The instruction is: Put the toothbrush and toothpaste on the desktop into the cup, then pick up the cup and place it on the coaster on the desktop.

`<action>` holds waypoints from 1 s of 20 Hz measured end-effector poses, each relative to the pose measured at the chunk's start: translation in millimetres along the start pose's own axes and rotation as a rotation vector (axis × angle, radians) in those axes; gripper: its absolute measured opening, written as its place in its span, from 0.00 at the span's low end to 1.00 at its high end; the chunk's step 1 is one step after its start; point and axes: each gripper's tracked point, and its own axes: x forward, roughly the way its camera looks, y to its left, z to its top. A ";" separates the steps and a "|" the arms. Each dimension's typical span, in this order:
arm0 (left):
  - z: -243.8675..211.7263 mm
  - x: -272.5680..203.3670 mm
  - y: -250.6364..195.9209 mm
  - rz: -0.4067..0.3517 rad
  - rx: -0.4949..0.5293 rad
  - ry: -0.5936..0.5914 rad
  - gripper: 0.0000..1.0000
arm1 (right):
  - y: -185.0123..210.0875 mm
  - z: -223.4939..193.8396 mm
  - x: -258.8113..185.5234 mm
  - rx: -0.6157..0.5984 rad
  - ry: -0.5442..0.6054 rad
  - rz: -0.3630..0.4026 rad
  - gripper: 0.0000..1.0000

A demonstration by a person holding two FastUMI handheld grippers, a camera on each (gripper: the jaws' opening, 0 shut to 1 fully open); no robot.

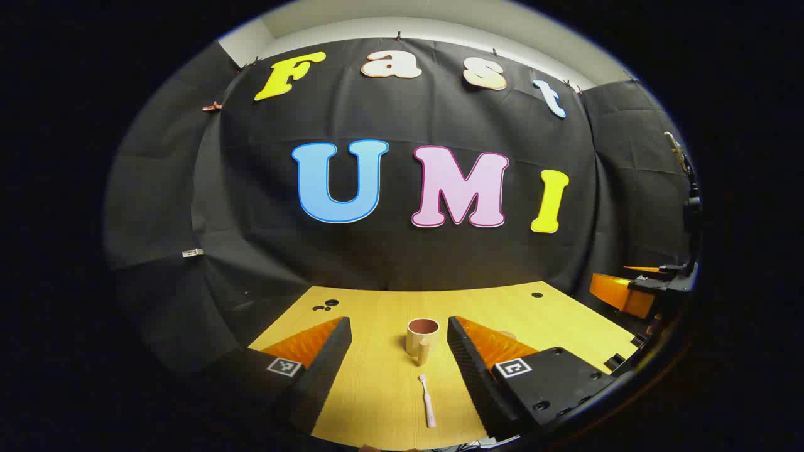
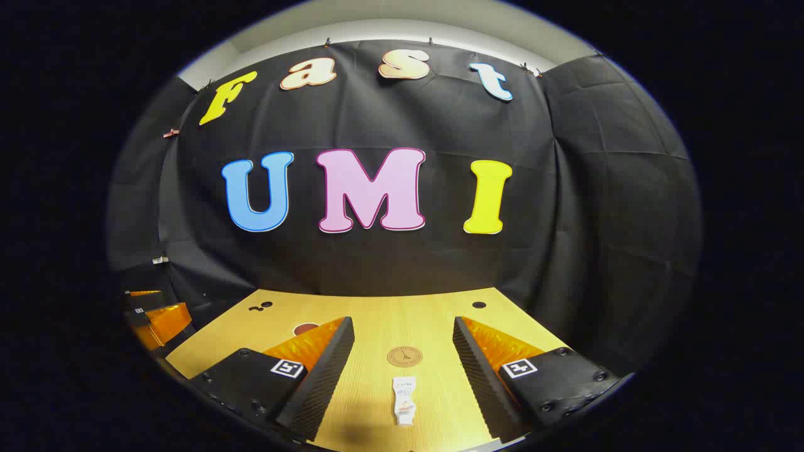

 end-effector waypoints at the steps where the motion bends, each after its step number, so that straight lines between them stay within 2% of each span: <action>1: 0.9 3.4 -0.8 0.004 0.000 0.002 0.96 | 0.0 -2.2 3.3 0.000 0.008 0.009 0.97; 14: -4.6 25.8 -14.3 0.001 0.002 0.022 0.96 | 4.0 -29.0 34.4 -0.034 0.112 0.051 0.98; 20: -11.9 33.4 -3.8 0.038 -0.014 0.044 0.96 | 3.6 -55.4 51.8 -0.017 0.208 0.047 0.98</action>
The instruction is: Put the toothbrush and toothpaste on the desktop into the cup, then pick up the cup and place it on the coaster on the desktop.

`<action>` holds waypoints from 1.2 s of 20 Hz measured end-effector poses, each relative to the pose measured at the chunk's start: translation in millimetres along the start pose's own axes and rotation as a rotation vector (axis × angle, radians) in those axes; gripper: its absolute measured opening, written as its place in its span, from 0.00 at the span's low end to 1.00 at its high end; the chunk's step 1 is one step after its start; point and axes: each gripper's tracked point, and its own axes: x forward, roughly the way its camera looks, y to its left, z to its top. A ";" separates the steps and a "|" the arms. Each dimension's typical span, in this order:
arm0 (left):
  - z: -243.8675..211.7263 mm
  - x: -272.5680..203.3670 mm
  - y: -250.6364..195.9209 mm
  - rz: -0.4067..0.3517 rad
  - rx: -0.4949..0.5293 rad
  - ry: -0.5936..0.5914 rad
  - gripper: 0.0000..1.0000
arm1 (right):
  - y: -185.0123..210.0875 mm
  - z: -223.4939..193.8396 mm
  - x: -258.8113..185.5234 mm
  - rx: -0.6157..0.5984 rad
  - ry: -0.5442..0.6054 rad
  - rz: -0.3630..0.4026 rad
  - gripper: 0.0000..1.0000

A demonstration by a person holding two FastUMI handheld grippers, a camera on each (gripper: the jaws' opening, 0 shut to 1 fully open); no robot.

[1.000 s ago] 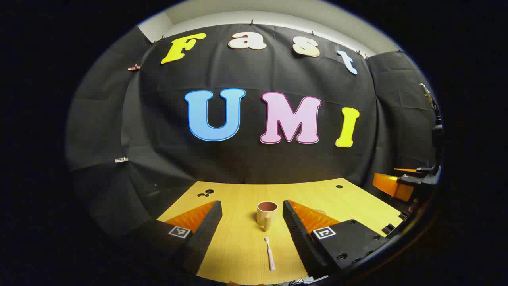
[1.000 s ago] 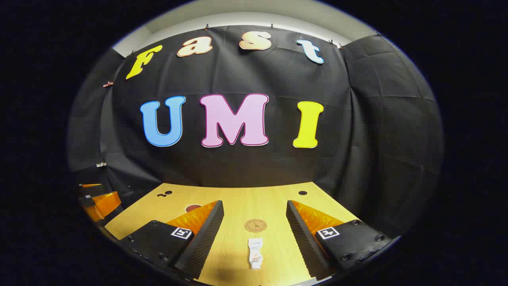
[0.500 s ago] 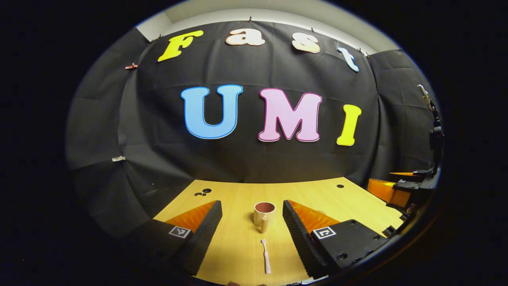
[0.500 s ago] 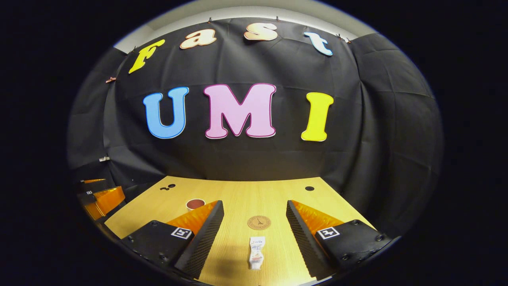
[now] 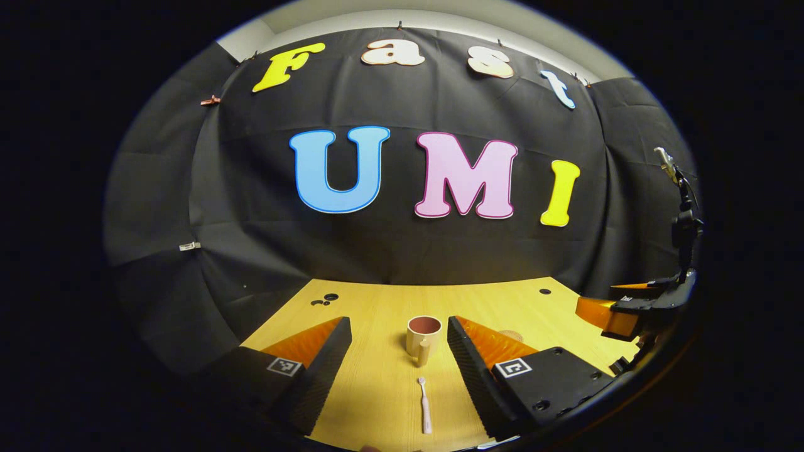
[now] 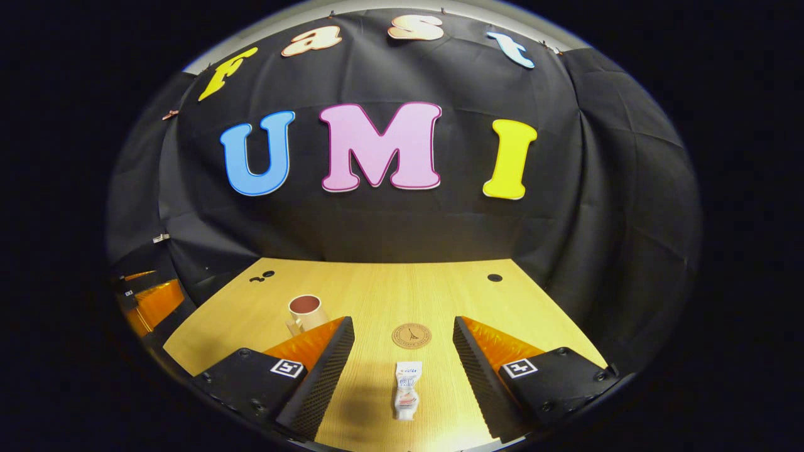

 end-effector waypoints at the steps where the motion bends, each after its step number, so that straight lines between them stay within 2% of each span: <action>1: -1.3 1.7 2.3 0.009 -0.004 0.004 0.96 | -1.4 -6.8 6.1 0.001 0.028 0.000 0.97; 9: -27.1 6.5 25.0 0.121 -0.033 0.083 0.96 | -4.7 -80.0 45.5 -0.076 0.265 0.030 0.98; 13: -49.7 6.1 28.1 0.171 -0.049 0.150 0.96 | -4.0 -131.2 61.4 -0.054 0.420 0.051 0.98; 24: -111.7 16.3 4.2 0.204 -0.061 0.318 0.96 | -15.2 -221.3 105.0 -0.081 0.645 0.050 0.98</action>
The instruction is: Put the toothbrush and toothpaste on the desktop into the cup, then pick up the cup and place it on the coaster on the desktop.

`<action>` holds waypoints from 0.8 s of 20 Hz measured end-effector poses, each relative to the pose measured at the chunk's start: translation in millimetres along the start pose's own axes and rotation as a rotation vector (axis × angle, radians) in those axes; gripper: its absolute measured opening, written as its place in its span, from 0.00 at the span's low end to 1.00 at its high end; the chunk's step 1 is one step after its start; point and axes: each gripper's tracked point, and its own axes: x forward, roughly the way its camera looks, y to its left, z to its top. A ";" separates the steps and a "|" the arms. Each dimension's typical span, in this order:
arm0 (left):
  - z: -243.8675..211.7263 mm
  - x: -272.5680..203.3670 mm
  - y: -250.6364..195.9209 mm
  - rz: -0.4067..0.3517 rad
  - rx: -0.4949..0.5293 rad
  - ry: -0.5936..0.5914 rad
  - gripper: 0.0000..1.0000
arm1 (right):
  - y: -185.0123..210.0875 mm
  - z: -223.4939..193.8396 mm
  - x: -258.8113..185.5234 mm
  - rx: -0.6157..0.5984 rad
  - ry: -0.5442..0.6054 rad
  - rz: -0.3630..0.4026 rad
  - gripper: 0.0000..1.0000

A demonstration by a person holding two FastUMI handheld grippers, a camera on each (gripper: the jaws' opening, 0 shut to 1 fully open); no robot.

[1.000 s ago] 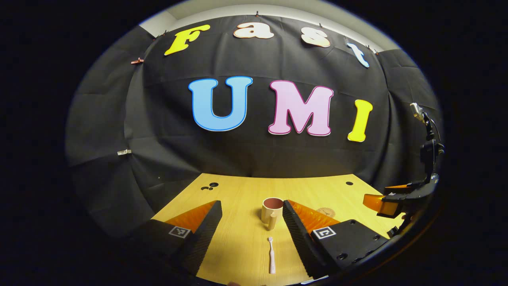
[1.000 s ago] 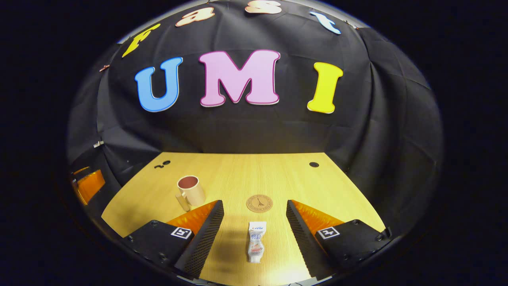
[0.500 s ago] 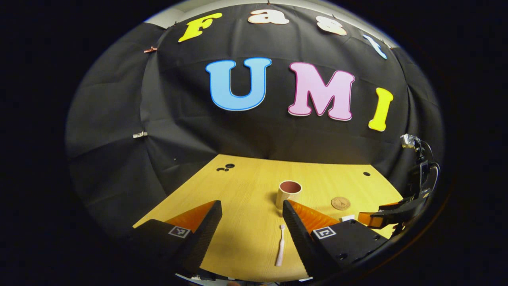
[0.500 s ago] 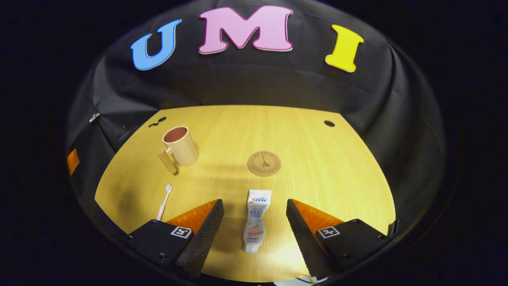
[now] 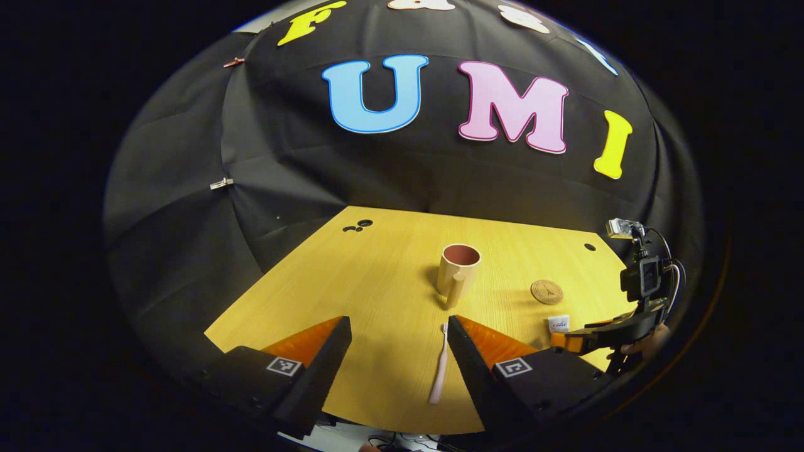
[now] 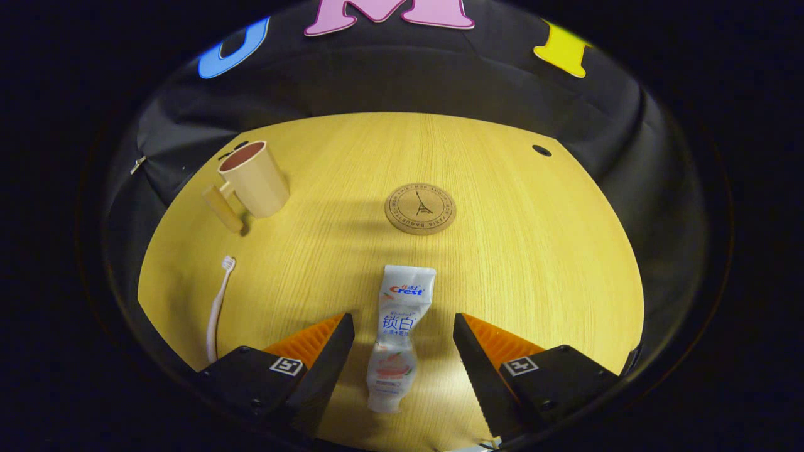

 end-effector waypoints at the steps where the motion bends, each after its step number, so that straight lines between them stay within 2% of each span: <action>1: -1.9 2.5 -1.5 0.004 0.004 0.009 0.96 | -1.7 -5.3 5.9 0.008 0.024 -0.005 0.98; 4: -4.1 4.8 -6.1 0.003 0.018 0.025 0.96 | -1.3 -15.1 17.6 0.027 0.076 0.000 0.98; 8: -3.2 10.5 -9.9 -0.012 0.028 0.030 0.96 | 1.9 -12.8 18.8 0.031 0.072 0.001 0.95; 9: -2.7 11.5 -11.5 -0.018 0.030 0.032 0.96 | 2.4 -13.3 18.9 0.036 0.074 -0.001 0.87; 10: -2.6 11.3 -12.2 -0.022 0.034 0.032 0.96 | 3.5 -14.3 17.5 0.036 0.079 -0.001 0.75; 11: -1.9 12.0 -12.3 -0.023 0.037 0.032 0.96 | 5.0 -14.6 17.6 0.033 0.083 0.001 0.69; 12: -3.1 11.8 -12.7 -0.025 0.038 0.033 0.96 | 5.5 -15.7 17.3 0.030 0.090 0.002 0.56; 13: -3.8 11.5 -13.3 -0.028 0.038 0.034 0.96 | 5.6 -16.2 18.0 0.033 0.106 -0.001 0.54; 14: -4.2 9.7 -13.7 -0.031 0.037 0.036 0.96 | 5.2 -15.9 16.3 0.035 0.121 0.000 0.45; 15: -5.5 9.0 -13.3 -0.032 0.036 0.038 0.96 | 5.4 -16.5 17.2 0.029 0.146 0.005 0.41; 16: -8.6 10.1 -12.4 -0.033 0.036 0.042 0.96 | 5.6 -16.8 17.9 0.031 0.162 0.007 0.44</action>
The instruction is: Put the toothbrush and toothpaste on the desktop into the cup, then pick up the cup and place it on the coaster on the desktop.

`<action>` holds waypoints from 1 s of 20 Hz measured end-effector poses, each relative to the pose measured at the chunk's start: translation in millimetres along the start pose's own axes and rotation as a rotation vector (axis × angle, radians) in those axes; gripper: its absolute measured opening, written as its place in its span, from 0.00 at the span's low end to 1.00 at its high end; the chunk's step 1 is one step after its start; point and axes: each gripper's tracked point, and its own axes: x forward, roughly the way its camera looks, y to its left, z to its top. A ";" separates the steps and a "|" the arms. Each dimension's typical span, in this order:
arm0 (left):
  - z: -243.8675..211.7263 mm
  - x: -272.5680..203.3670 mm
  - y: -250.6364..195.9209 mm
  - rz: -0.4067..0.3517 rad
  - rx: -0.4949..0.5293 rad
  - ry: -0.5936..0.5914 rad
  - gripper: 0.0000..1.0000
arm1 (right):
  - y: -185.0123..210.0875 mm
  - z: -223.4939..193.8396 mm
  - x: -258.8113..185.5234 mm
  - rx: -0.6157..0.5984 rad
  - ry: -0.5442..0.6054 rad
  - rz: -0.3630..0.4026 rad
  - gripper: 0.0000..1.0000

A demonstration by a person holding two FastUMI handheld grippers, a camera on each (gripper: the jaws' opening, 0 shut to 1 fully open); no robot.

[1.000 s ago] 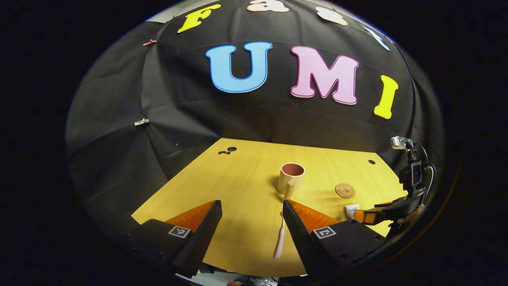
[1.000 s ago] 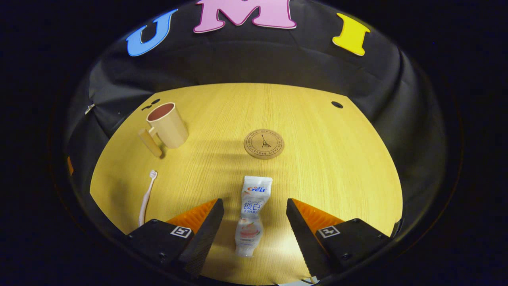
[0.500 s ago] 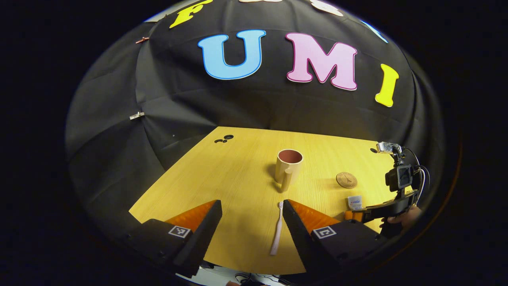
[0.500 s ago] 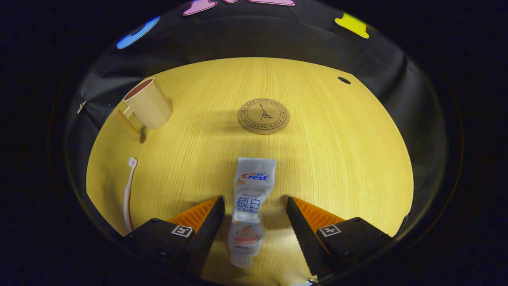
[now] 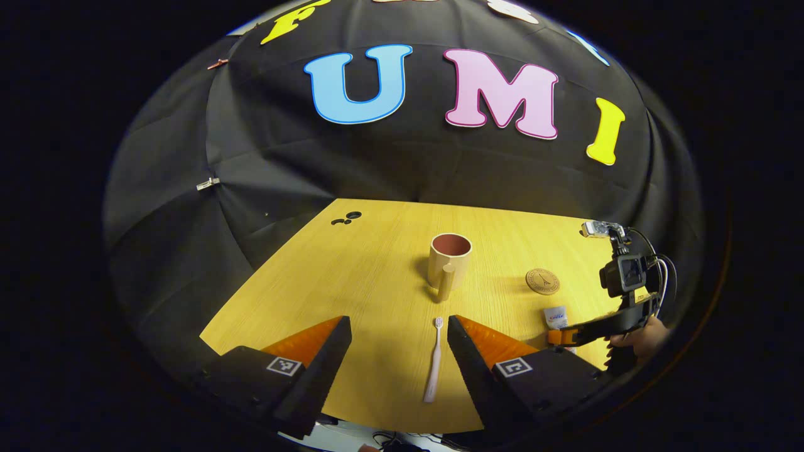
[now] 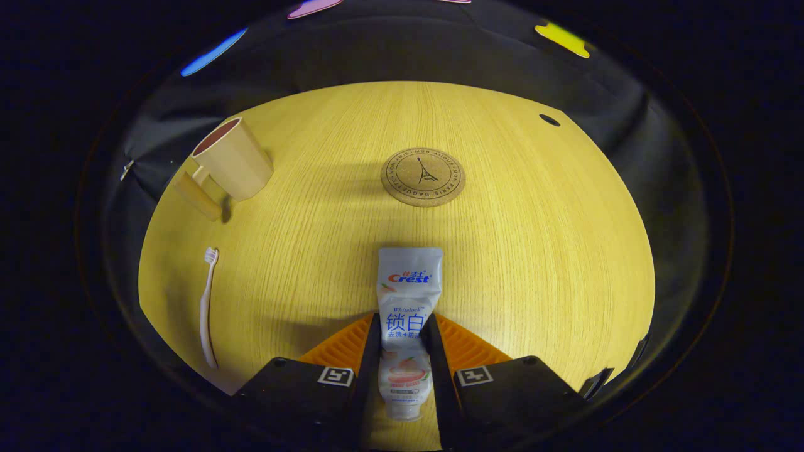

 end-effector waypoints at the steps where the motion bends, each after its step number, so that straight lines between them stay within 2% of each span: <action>1: -1.2 0.9 0.8 -0.001 -0.002 0.003 0.96 | -0.1 0.9 -0.3 0.002 0.008 0.004 0.45; 3: -5.7 3.1 1.2 -0.001 -0.010 0.014 0.96 | -0.8 -0.1 -0.3 -0.001 0.007 0.006 0.44; 5: -12.5 5.4 3.1 -0.002 -0.020 0.030 0.96 | -0.9 -1.4 -1.5 -0.020 0.015 0.017 0.39; 9: -30.6 19.3 4.8 -0.021 -0.043 0.086 0.96 | -0.7 -4.0 -2.8 0.023 0.039 0.060 0.27; 10: -36.0 26.0 4.3 -0.026 -0.045 0.105 0.96 | -2.2 -6.1 -4.2 0.026 0.044 0.065 0.31; 11: -39.8 31.8 4.6 -0.030 -0.045 0.124 0.96 | -4.0 -7.5 -8.5 0.023 0.042 0.068 0.26; 12: -46.2 38.2 3.5 -0.036 -0.045 0.144 0.96 | -6.2 -7.4 -11.9 0.018 0.033 0.071 0.31; 16: -68.0 61.4 -11.3 -0.075 -0.033 0.229 0.95 | -9.5 -2.1 -29.3 0.010 -0.003 0.102 0.31; 17: -73.4 67.2 -16.3 -0.084 -0.028 0.250 0.94 | -9.8 -0.3 -33.4 0.016 -0.010 0.112 0.26; 20: -92.0 77.1 -27.8 -0.102 -0.021 0.317 0.94 | -10.7 7.4 -44.9 0.047 -0.029 0.144 0.31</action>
